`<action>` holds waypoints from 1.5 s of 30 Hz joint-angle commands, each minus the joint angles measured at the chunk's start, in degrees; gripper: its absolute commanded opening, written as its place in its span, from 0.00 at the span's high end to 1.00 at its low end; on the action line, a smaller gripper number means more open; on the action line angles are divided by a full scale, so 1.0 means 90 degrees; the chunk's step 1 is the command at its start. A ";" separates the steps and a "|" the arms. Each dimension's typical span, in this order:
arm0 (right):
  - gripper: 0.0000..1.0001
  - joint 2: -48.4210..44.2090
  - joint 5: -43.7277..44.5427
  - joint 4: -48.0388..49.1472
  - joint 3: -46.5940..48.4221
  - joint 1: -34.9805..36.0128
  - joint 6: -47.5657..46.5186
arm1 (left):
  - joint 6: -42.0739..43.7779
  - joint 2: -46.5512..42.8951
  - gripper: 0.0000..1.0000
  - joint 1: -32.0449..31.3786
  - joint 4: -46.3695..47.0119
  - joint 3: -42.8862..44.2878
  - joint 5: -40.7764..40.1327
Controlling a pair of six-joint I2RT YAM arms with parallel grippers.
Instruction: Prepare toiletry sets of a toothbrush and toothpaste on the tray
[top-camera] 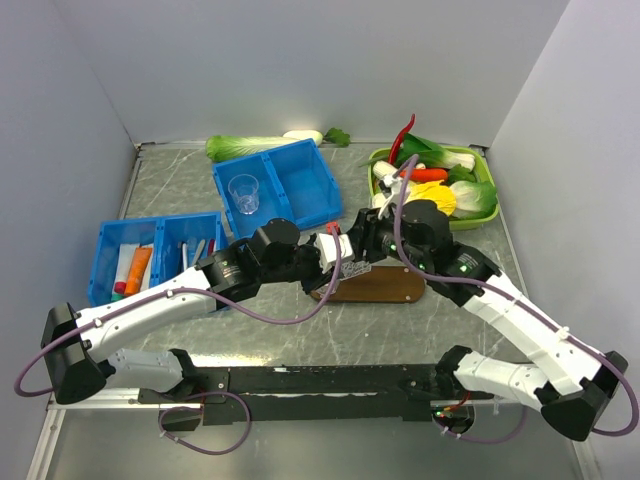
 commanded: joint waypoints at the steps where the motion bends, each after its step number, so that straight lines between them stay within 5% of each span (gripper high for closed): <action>1: 0.46 0.0147 0.0207 0.0178 -0.0024 0.0123 0.0037 | -0.0036 -0.0119 0.99 -0.0035 0.0557 0.0042 -0.0018; 19: 0.53 0.0547 0.0159 0.0500 -0.0093 0.0250 0.0144 | -0.0056 -0.0128 0.99 -0.0074 0.0576 0.0023 0.0021; 24: 0.73 0.0577 0.0071 0.0568 -0.0093 0.0250 0.0183 | -0.0104 -0.0089 0.99 -0.0084 0.0557 0.0061 0.0021; 28: 1.00 0.0450 0.0061 0.0734 -0.0190 0.0250 0.0300 | -0.0182 -0.0109 0.96 -0.0084 0.0537 0.0140 -0.0077; 32: 1.00 0.0119 0.0168 0.0861 -0.0278 0.0250 0.0359 | -0.0348 -0.0226 0.77 -0.0084 0.0567 0.0227 -0.0174; 35: 1.00 -0.0183 0.0334 0.0881 -0.0327 0.0240 0.0359 | -0.0524 -0.0343 0.40 -0.0075 0.0586 0.0276 -0.0194; 38: 1.00 -0.0554 0.0500 0.0920 -0.0386 0.0211 0.0330 | -0.0719 -0.0557 0.21 -0.0065 0.0664 0.0257 -0.0184; 45: 1.00 -0.1307 0.0627 0.0920 -0.0512 -0.0082 0.0174 | -0.1783 -0.0968 0.02 0.0452 0.0986 0.0160 0.0430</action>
